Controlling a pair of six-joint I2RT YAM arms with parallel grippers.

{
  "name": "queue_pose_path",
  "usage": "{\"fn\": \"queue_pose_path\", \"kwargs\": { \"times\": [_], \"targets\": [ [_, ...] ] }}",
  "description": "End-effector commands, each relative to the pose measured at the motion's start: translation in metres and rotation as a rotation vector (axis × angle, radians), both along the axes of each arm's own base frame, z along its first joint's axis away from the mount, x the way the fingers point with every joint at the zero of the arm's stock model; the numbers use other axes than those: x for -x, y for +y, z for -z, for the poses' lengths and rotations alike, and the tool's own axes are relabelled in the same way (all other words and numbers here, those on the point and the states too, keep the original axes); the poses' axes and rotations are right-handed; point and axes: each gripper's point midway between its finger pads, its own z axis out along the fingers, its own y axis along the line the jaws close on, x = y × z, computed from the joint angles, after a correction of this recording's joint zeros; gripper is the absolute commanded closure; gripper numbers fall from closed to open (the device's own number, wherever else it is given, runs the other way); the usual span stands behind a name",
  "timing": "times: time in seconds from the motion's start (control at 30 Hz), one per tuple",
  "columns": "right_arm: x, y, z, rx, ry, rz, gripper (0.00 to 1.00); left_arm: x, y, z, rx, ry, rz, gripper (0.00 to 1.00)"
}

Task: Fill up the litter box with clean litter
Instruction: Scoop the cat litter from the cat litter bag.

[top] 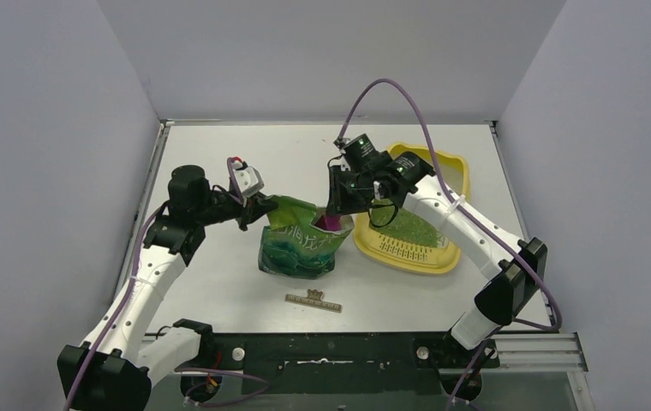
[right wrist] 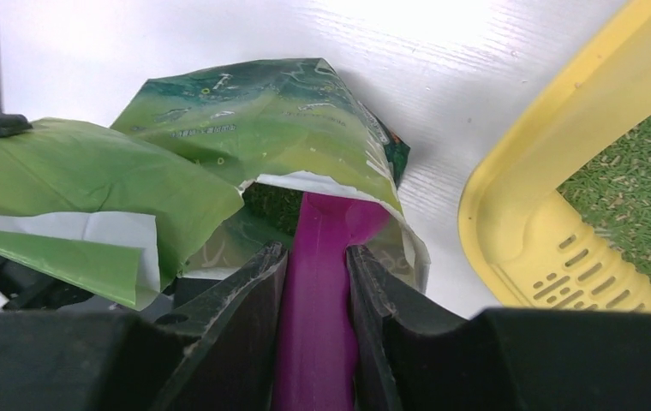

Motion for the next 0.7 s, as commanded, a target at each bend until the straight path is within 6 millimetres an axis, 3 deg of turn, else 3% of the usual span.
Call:
{"fn": "queue_pose_path", "kwargs": {
  "times": [0.0, 0.07, 0.27, 0.33, 0.47, 0.67],
  "targets": [
    [-0.008, -0.013, -0.023, 0.094, -0.185, 0.070, 1.00, 0.002, -0.001, -0.010, 0.001, -0.038, 0.001, 1.00],
    [-0.011, -0.011, -0.009, 0.113, -0.171, 0.086, 1.00, 0.002, -0.001, -0.009, 0.002, -0.020, 0.001, 1.00],
    [-0.011, 0.019, 0.024, 0.046, -0.082, 0.056, 1.00, 0.005, -0.005, -0.003, -0.007, 0.058, 0.033, 0.64],
    [-0.008, 0.024, 0.027, 0.028, -0.056, 0.044, 1.00, 0.007, -0.006, 0.000, -0.008, 0.077, 0.053, 0.58],
    [-0.012, 0.019, 0.010, 0.005, -0.091, 0.060, 1.00, 0.007, -0.007, 0.002, -0.011, 0.083, 0.059, 0.58],
    [-0.019, -0.014, -0.036, 0.049, -0.223, 0.129, 1.00, 0.007, -0.006, 0.003, -0.011, 0.066, 0.053, 0.71]
  ]
}}
